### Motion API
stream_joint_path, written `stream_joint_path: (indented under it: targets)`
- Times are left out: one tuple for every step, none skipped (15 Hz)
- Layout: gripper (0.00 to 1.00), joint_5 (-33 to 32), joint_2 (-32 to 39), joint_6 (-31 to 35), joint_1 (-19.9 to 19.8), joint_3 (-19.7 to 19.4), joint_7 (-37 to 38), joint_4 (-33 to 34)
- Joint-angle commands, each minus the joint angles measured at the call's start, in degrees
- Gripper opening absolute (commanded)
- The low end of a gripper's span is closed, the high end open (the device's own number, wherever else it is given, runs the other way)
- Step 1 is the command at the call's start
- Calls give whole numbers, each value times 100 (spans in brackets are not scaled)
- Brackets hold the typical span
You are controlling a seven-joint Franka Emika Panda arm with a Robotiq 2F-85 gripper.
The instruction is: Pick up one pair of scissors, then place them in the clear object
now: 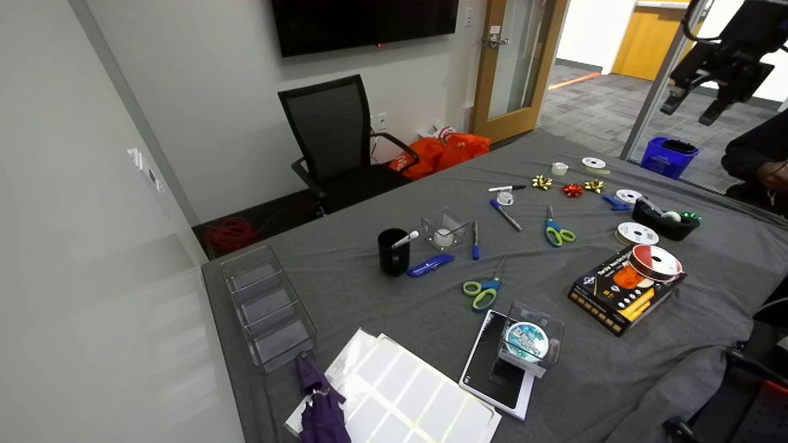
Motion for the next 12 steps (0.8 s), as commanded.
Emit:
stream_joint_path:
  targets:
    - [100,277,776,925,-175,144,672,407]
    - [100,214,953,1211,-192,173,880,473]
    - [100,104,1148,1486,-215,199,1092,542]
    - [100,-39,1320,1680,-239,226,1284,606]
    - [100,-239,1507,1789,-268,250,1492,677]
    - [100,-356,1693,1776,-271,256,1688,762]
    - [100,-544,1850,1836,-266,268,1927,827]
    - [100,-682,2026,1783,-248,268,2125,938]
    - [100,-810,2212,1713,-221,267,2286,1083]
    - [100,-938,2372,1621,-195,267,2423,1228]
    - [100,-1067,2542,1504,-167,271,2543,1405]
    - [100,-1144,2702,1373,-145,271,2595,1583]
